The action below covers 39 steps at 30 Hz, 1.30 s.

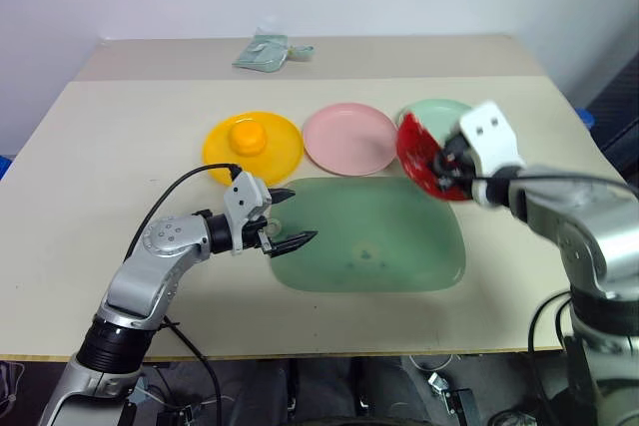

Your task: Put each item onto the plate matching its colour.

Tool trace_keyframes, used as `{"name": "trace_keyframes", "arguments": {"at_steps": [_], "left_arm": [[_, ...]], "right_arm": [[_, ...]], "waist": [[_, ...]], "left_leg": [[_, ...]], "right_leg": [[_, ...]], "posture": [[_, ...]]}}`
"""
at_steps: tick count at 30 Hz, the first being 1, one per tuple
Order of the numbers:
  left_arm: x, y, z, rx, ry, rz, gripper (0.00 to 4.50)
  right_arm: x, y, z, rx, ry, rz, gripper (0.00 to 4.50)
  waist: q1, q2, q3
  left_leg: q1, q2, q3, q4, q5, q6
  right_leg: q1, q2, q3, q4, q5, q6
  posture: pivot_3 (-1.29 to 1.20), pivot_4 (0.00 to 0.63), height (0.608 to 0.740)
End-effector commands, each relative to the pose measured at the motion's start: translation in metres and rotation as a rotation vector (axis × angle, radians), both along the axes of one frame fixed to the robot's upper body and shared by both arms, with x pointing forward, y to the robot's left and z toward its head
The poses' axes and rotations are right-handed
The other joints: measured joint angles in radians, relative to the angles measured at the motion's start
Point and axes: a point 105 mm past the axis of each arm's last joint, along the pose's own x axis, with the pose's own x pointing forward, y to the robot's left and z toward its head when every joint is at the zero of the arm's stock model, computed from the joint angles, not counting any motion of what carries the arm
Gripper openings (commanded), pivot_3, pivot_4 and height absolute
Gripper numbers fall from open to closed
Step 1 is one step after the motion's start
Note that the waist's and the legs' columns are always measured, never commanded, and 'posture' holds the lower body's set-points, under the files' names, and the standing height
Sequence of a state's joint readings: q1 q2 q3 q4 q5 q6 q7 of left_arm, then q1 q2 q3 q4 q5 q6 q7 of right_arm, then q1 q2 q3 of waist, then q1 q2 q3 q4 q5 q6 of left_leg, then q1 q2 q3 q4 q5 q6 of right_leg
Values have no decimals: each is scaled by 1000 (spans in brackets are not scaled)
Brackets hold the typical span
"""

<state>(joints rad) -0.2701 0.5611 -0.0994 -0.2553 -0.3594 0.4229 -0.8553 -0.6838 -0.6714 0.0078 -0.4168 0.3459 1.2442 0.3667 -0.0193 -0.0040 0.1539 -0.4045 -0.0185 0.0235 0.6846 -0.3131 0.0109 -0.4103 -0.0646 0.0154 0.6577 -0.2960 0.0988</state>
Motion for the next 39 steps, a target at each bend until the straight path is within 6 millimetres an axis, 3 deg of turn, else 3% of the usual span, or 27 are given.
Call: {"name": "trace_keyframes", "arguments": {"at_steps": [1,6,11,12,17,18,21,24,28,33,36,39], "left_arm": [[3,6,8,-6,-42,29,4500],[1,9,11,-5,-59,49,4500],[-4,14,12,-7,-68,86,4500],[-5,14,12,-9,-66,93,4500],[-7,17,11,-20,-67,130,4500],[-6,19,12,-28,-72,151,4500],[-3,35,18,-69,-98,261,4500],[-5,60,22,-116,-113,401,4500],[-26,90,9,-89,-91,517,4500],[-46,116,1,-84,-66,623,4500],[-50,128,0,-65,-59,643,4500],[-47,135,2,-57,-59,640,4500]], "right_arm": [[40,20,2,29,-28,40,492],[86,41,-13,92,-4,78,492],[101,55,-29,88,31,151,492],[101,55,-29,84,25,164,1428],[102,51,-15,77,-64,163,3691],[97,50,-11,72,-86,189,4150],[72,44,10,52,-239,302,4150],[40,19,17,91,-296,365,4150],[-3,-38,-8,119,-236,327,4150],[-42,-104,-38,188,-134,183,4150],[-67,-117,-49,196,-70,180,4150],[-74,-121,-52,185,-59,170,4150]], "waist": [[-2,0,0],[4,0,0],[2,0,0],[0,0,0],[-2,0,0],[-1,0,0],[7,0,0],[8,0,0],[8,0,0],[7,0,0],[8,1,0],[5,1,-1]], "left_leg": [[0,0,1,0,0,-1],[-1,0,1,0,1,-2],[-3,-1,1,0,1,-1],[-3,-1,1,0,1,-1],[-3,-1,1,0,1,-2],[-3,-1,1,0,1,-2],[-3,-1,0,0,1,-2],[-4,-1,0,0,1,-2],[-3,-1,0,0,0,-1],[0,0,0,-1,-3,5],[8,1,0,-3,-3,5],[14,1,0,-5,-4,5]], "right_leg": [[0,0,0,0,0,0],[-1,0,0,1,0,0],[-2,-1,0,3,0,0],[-3,-1,0,4,0,0],[-3,-1,0,5,0,0],[-4,-1,0,5,0,0],[-4,-1,0,6,0,0],[-4,-2,0,5,0,0],[-2,-2,0,4,0,0],[3,-2,0,-3,0,0],[10,-3,0,-3,0,0],[16,-3,0,-7,0,-1]], "posture": [[0,150,740],[0,150,740],[0,150,740],[0,150,740],[0,150,740],[0,150,740],[0,150,740],[0,150,740],[0,150,740],[0,150,740],[0,150,740],[0,150,740]]}}
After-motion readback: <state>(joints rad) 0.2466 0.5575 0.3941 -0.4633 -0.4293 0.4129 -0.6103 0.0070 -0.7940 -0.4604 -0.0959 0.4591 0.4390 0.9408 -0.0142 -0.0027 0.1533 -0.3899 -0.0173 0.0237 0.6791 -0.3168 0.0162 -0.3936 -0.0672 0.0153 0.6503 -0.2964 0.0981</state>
